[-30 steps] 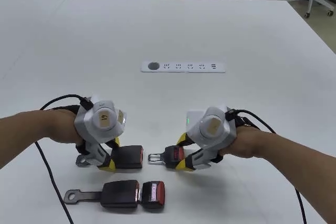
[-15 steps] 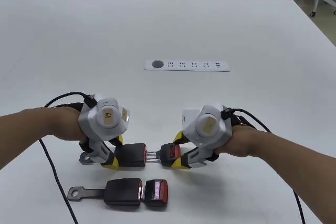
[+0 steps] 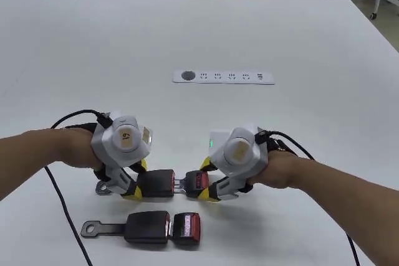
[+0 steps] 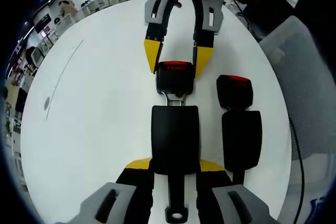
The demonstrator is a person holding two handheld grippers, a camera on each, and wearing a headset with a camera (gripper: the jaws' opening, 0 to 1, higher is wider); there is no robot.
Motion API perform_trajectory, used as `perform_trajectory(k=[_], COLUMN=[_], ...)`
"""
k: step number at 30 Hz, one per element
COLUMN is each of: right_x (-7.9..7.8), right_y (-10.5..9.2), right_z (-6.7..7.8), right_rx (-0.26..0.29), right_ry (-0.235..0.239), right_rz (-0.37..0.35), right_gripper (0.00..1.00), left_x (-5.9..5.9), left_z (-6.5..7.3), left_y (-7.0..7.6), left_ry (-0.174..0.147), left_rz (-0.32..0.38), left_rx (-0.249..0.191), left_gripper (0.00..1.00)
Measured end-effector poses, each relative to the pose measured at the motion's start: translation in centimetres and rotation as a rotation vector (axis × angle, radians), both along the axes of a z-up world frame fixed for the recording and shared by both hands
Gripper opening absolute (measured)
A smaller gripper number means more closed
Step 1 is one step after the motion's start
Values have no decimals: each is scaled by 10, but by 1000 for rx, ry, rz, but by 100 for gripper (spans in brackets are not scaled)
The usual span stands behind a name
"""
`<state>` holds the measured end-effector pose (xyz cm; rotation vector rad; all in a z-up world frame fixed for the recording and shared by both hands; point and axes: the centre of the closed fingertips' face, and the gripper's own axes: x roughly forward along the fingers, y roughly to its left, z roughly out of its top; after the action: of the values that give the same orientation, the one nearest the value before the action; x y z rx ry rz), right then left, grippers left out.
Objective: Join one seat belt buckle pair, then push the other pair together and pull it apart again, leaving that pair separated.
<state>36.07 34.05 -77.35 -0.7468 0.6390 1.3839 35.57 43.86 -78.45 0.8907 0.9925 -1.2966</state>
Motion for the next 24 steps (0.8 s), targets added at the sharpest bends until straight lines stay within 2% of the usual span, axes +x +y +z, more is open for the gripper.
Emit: perform_trajectory(k=[12, 14, 18, 22, 24], right_x=[-3, -3, -3, -2, -3], right_y=[1, 1, 2, 3, 3], right_z=[0, 0, 0, 0, 0], right_rx=[10, 9, 7, 1, -2], right_ry=[8, 8, 9, 10, 10], right_rz=[-23, -25, -27, -24, -22], right_gripper=[29, 29, 28, 28, 28], left_x=[1, -4, -5, 1, -4], left_z=[-1, 3, 5, -2, 3], left_y=[2, -2, -4, 1, -3], left_ry=[-5, -5, -3, -3, -3], left_rz=[-15, -20, -27, -33, -35], left_rx=[-17, -16, -14, -7, -4], left_gripper=[31, 31, 31, 31, 31])
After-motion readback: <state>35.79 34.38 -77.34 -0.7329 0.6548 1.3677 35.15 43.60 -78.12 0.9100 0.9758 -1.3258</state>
